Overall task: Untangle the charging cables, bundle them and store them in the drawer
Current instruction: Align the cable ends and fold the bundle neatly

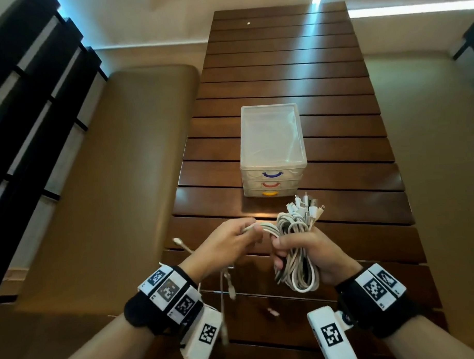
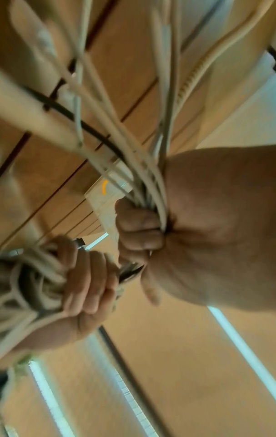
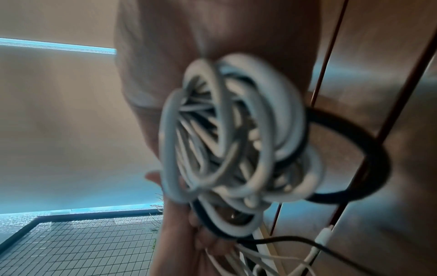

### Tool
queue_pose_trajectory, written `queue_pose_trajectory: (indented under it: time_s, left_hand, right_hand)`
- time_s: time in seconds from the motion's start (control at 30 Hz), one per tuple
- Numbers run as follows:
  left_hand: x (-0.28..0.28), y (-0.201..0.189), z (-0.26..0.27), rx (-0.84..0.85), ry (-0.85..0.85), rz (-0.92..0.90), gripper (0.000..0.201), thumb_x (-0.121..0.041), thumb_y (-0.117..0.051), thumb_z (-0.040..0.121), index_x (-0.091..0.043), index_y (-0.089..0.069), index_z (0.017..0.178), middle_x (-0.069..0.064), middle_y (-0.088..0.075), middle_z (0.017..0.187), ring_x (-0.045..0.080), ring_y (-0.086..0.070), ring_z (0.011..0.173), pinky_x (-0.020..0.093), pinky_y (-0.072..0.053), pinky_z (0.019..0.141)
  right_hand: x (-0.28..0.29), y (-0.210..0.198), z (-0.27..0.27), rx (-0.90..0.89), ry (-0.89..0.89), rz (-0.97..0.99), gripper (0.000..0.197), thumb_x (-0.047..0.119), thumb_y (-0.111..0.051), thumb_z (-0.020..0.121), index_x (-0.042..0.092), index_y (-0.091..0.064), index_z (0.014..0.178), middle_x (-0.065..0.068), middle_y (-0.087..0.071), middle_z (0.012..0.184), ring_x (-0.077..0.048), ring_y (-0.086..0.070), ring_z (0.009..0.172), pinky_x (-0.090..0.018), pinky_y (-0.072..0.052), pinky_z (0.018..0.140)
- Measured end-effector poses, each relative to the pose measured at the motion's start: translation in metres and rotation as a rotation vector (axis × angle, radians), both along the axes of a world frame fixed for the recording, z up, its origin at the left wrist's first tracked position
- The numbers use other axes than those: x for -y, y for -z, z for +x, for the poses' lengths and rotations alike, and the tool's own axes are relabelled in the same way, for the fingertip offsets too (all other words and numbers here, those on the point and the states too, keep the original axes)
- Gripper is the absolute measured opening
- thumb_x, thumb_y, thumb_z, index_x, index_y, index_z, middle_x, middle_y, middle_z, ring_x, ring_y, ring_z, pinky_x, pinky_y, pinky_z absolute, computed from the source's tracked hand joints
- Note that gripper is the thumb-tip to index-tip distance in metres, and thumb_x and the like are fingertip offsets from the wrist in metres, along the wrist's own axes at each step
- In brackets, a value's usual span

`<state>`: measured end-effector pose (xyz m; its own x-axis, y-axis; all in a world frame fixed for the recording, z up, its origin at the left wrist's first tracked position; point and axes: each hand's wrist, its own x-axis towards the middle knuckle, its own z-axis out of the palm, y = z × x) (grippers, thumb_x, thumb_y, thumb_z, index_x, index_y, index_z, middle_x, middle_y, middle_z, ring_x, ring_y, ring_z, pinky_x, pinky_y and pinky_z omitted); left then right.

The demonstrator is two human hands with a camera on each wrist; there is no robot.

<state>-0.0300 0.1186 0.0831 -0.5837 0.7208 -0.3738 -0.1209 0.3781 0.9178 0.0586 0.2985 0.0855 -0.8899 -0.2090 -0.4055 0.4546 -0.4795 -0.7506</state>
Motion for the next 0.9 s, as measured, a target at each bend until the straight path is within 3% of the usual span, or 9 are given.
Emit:
queue_pose_trajectory:
  time_s: [0.1,0.23,0.3,0.43,0.53,0.6,0.67,0.77,0.9]
  left_hand:
    - [-0.016,-0.007,0.012,0.111,-0.274,0.088,0.052,-0.056,-0.047,0.092,-0.008,-0.051,0.075,-0.006,-0.04,0.051,0.008,-0.042,0.043,0.017,-0.03,0.041]
    - [-0.035,-0.012,0.029,-0.013,-0.461,0.064,0.054,-0.054,-0.04,0.099,-0.012,-0.051,0.066,-0.007,-0.05,0.048,0.009,-0.048,0.045,0.02,-0.037,0.045]
    - [-0.037,-0.01,0.031,-0.097,-0.516,0.036,0.051,-0.049,-0.038,0.103,-0.017,-0.051,0.065,-0.008,-0.052,0.05,0.005,-0.048,0.048,0.021,-0.037,0.048]
    - [-0.039,-0.008,0.032,-0.227,-0.509,-0.023,0.054,-0.051,-0.034,0.104,-0.014,-0.061,0.073,0.002,-0.065,0.065,0.013,-0.06,0.061,0.035,-0.047,0.059]
    - [-0.04,-0.004,0.034,-0.234,-0.498,-0.051,0.056,-0.055,-0.033,0.103,-0.015,-0.062,0.076,0.001,-0.068,0.07,0.01,-0.062,0.067,0.039,-0.051,0.067]
    - [-0.04,0.0,0.035,-0.208,-0.46,-0.062,0.059,-0.061,-0.029,0.101,-0.018,-0.068,0.092,0.001,-0.073,0.086,0.011,-0.069,0.084,0.044,-0.054,0.082]
    - [-0.04,-0.001,0.036,-0.178,-0.436,-0.077,0.057,-0.061,-0.027,0.102,-0.022,-0.069,0.106,0.0,-0.074,0.098,0.006,-0.068,0.096,0.043,-0.052,0.093]
    - [-0.042,-0.009,0.036,-0.145,-0.396,-0.11,0.043,-0.056,-0.026,0.104,-0.033,-0.061,0.095,-0.008,-0.068,0.092,-0.009,-0.062,0.09,0.032,-0.047,0.093]
    - [-0.044,-0.022,0.03,-0.087,-0.309,-0.218,0.058,-0.064,-0.021,0.099,-0.019,-0.054,0.112,0.0,-0.064,0.111,0.013,-0.059,0.108,0.039,-0.044,0.099]
  right_hand:
    - [0.007,0.0,0.003,0.041,0.077,-0.024,0.004,0.006,-0.066,0.077,0.003,-0.066,0.077,-0.018,-0.061,0.069,-0.026,-0.063,0.057,-0.034,-0.056,0.057]
    - [0.021,0.005,0.004,0.054,0.212,0.016,0.023,0.007,-0.069,0.074,-0.001,-0.069,0.096,-0.026,-0.067,0.088,-0.035,-0.068,0.077,-0.046,-0.057,0.077]
    - [0.024,0.006,0.002,0.04,0.254,0.062,0.027,0.008,-0.071,0.073,-0.001,-0.069,0.098,-0.024,-0.069,0.089,-0.034,-0.069,0.079,-0.046,-0.057,0.078]
    - [0.025,0.001,0.003,0.036,0.26,-0.005,0.029,0.006,-0.068,0.075,0.001,-0.066,0.104,-0.02,-0.07,0.089,-0.031,-0.07,0.078,-0.039,-0.06,0.068]
    - [0.025,-0.002,0.004,0.072,0.219,-0.099,0.028,0.004,-0.065,0.075,0.0,-0.065,0.103,-0.022,-0.067,0.087,-0.033,-0.07,0.075,-0.041,-0.06,0.063]
    - [0.023,-0.002,0.005,0.086,0.191,-0.099,0.026,0.004,-0.065,0.075,0.001,-0.067,0.1,-0.022,-0.067,0.088,-0.033,-0.07,0.075,-0.041,-0.06,0.065]
    - [0.023,-0.003,0.005,0.102,0.172,-0.087,0.026,0.004,-0.065,0.074,0.002,-0.068,0.099,-0.024,-0.067,0.09,-0.034,-0.069,0.077,-0.044,-0.06,0.069]
    - [0.023,-0.003,0.005,0.127,0.186,-0.106,0.031,0.006,-0.066,0.07,-0.001,-0.066,0.099,-0.024,-0.065,0.089,-0.032,-0.069,0.075,-0.043,-0.06,0.065]
    - [0.028,0.0,0.006,0.142,0.201,-0.19,0.055,0.014,-0.074,0.061,0.001,-0.064,0.114,-0.029,-0.062,0.101,-0.034,-0.068,0.079,-0.043,-0.06,0.066]
